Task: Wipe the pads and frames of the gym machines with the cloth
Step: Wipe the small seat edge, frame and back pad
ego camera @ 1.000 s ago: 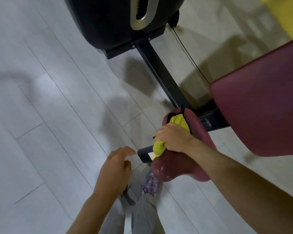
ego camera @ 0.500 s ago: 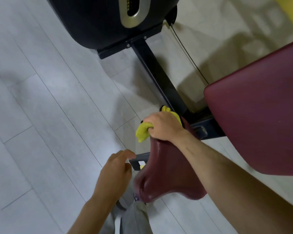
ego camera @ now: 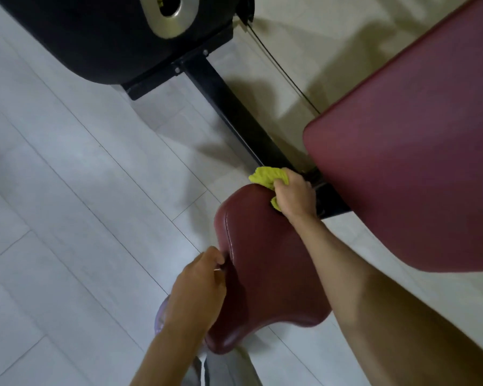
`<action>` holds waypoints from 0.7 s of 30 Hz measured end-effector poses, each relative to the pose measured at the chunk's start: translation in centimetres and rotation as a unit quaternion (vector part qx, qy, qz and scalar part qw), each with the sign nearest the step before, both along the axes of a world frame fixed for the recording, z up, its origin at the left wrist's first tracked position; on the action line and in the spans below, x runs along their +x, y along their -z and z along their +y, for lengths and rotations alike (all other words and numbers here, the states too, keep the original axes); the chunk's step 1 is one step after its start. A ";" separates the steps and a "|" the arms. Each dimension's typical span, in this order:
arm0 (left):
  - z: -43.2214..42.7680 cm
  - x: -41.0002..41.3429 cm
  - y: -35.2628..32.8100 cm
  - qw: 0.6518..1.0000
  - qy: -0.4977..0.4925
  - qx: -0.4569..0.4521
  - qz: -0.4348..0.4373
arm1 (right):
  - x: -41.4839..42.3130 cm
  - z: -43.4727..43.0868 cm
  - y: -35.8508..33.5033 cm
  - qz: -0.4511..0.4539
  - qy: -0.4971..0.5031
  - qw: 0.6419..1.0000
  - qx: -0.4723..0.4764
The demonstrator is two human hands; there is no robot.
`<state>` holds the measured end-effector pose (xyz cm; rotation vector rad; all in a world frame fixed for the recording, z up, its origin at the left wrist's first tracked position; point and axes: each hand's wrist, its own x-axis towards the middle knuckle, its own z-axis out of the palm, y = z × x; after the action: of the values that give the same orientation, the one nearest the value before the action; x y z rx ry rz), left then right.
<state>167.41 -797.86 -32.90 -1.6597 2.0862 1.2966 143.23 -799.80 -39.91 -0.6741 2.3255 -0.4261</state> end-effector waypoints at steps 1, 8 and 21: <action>0.0 0.0 0.0 1.000 0.004 0.002 -0.005 | 0.4 -0.4 -0.1 -0.002 -0.012 1.000 -0.028; -0.3 -0.8 0.0 0.999 0.015 0.014 -0.039 | -1.2 5.0 -0.1 -0.049 0.057 0.995 -0.064; -0.9 -2.7 0.0 0.993 0.091 -0.041 -0.065 | 0.3 10.6 -2.0 -0.011 0.232 0.972 0.042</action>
<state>164.76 -798.75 -32.91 -1.4991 2.1790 1.0327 143.49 -789.22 -37.89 -0.0751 2.4570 -0.5345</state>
